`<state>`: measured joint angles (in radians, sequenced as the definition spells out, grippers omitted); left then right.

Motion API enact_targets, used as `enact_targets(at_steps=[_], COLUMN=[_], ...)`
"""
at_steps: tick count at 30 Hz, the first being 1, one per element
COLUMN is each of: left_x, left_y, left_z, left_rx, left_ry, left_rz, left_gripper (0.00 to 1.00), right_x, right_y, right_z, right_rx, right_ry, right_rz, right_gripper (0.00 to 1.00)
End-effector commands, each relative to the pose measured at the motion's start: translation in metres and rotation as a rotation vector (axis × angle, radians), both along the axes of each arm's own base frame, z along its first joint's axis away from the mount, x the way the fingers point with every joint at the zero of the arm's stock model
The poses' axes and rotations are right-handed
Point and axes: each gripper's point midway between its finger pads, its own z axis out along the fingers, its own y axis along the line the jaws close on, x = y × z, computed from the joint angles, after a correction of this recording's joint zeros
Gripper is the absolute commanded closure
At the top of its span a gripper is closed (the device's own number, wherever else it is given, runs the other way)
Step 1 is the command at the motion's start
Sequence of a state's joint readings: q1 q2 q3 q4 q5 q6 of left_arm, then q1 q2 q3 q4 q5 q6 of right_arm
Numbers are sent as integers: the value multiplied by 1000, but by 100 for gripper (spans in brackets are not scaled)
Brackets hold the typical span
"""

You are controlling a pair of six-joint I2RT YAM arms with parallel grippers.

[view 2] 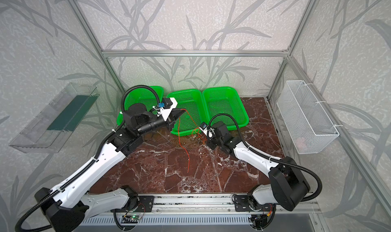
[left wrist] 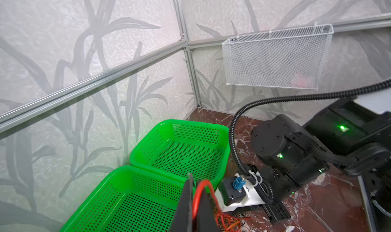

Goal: Untangle the cables
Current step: 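Pull a red wire out with the left gripper while the right holds the bundle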

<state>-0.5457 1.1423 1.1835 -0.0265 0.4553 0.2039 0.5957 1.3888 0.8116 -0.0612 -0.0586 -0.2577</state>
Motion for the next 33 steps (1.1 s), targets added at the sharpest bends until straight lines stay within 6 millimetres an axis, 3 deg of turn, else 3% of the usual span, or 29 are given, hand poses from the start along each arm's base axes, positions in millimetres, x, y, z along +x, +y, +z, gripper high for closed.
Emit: enact_targets(at_steps=[1, 4, 7, 10, 18, 27, 33], left_x=[-24, -27, -27, -22, 5, 8, 4], left_y=[22, 25, 21, 21, 51, 53, 53], left_z=[96, 105, 91, 60, -43, -128, -173], left_rx=[-197, -203, -172, -122, 3, 112, 159], left_ry=[-176, -180, -143, -93, 107, 218, 277], left_rz=[-28, -45, -63, -53, 65, 71, 63], left_gripper=[100, 100, 100, 100, 100, 100, 100], right_x=[-14, -16, -16, -15, -13, -16, -12], right_y=[-37, -43, -46, -58, -86, -87, -84], right_z=[-43, -48, -46, -43, -31, -32, -24], right_rx=[-154, -177, -178, -200, -176, -216, -210], right_ry=[143, 160, 154, 163, 152, 195, 199], right_rz=[-86, -99, -103, -141, -222, -206, -203], right_gripper=[100, 100, 100, 100, 100, 100, 100])
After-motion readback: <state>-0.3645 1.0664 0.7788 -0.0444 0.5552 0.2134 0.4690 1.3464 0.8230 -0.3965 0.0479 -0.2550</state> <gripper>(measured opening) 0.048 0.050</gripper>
